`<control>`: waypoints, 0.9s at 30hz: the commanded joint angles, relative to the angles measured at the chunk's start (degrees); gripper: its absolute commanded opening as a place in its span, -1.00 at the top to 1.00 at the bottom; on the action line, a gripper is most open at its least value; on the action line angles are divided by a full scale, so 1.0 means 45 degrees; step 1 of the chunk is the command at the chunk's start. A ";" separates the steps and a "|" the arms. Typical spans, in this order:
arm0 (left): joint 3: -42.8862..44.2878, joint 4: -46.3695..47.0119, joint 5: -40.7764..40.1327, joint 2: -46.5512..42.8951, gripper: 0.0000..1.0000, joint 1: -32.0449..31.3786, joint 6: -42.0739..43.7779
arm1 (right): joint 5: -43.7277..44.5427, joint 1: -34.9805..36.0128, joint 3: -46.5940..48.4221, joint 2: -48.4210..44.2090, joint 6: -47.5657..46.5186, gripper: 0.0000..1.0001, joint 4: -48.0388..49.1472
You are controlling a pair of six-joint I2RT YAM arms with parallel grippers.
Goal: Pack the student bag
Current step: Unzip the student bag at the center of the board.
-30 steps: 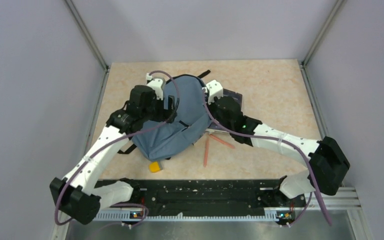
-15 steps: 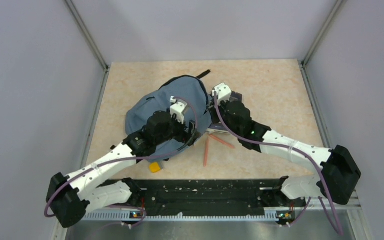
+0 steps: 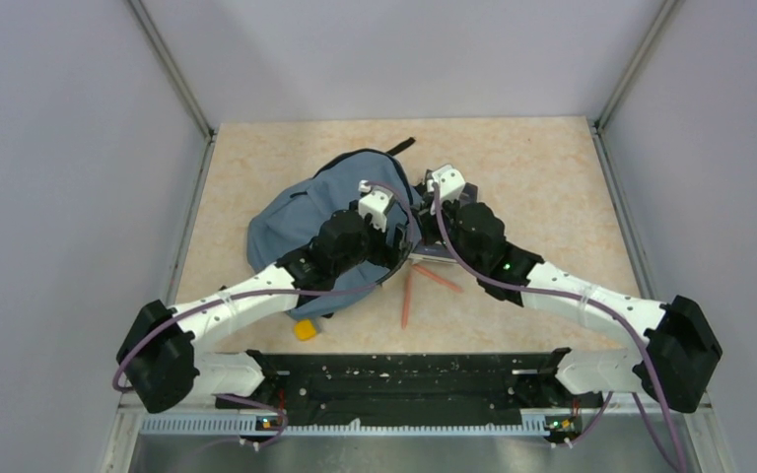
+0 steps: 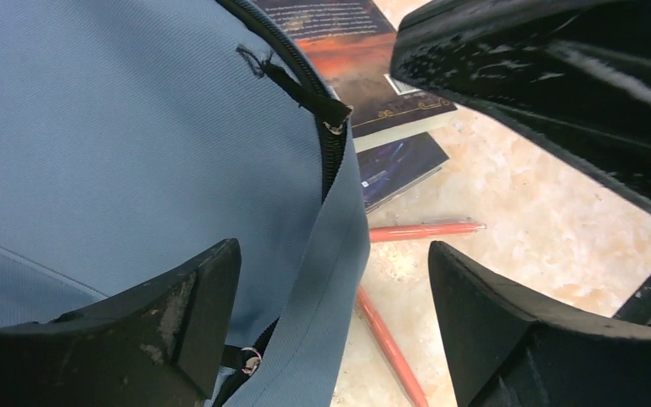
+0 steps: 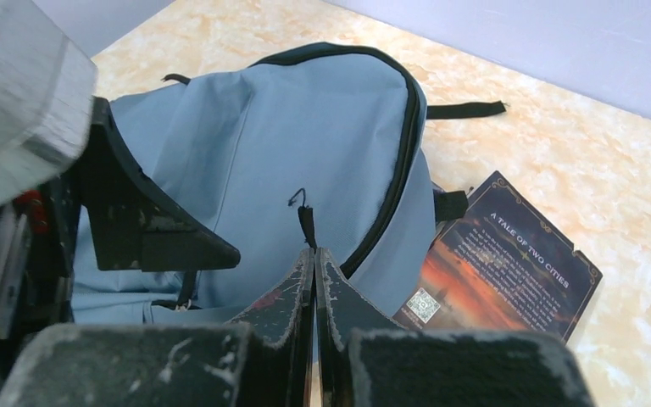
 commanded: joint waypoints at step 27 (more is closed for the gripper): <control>-0.0169 0.1960 -0.1476 0.1042 1.00 -0.0267 0.0159 | -0.4683 -0.2034 -0.0558 -0.1305 -0.1740 0.05 -0.0815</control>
